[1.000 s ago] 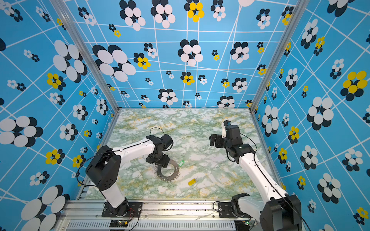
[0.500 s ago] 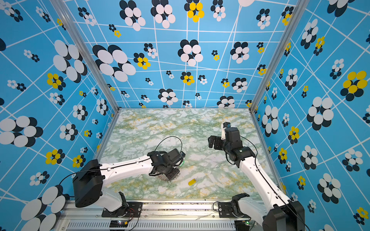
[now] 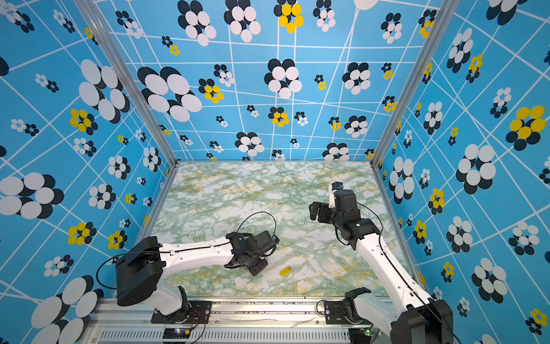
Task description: Put the keys on the keyring
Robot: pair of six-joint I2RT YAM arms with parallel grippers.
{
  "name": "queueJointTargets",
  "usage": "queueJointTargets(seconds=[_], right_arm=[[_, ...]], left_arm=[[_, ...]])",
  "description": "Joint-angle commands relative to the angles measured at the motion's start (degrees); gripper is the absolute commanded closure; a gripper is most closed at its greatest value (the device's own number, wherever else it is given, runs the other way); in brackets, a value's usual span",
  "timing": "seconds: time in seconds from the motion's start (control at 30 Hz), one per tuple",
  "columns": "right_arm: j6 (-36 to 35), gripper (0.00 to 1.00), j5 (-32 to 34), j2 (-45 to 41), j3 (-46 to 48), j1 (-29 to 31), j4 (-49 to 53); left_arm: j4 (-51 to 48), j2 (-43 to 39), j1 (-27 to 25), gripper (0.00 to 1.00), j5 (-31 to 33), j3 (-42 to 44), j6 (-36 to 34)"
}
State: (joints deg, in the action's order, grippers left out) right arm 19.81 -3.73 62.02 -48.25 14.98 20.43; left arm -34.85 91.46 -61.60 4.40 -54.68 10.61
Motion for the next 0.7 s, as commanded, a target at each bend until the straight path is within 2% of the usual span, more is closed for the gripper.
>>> queueJointTargets(seconds=[0.0,0.4,0.57,0.67], right_arm=[[0.32,0.01,0.3,-1.28,0.45,0.39,0.25],[0.0,0.01,0.78,-1.37,-0.09,0.43,-0.03],[-0.19,0.01,1.26,-1.55,-0.17,0.4,0.11],[-0.14,0.01,1.44,-1.55,-0.13,0.4,-0.13]], left_arm=[[0.63,1.31,-0.43,0.63,0.72,1.33,-0.86],[1.45,4.05,-1.24,0.71,0.99,0.82,-1.06],[1.18,4.6,-1.5,0.79,1.26,0.75,-0.43],[1.03,4.4,-1.72,0.92,2.13,0.69,-0.3]])
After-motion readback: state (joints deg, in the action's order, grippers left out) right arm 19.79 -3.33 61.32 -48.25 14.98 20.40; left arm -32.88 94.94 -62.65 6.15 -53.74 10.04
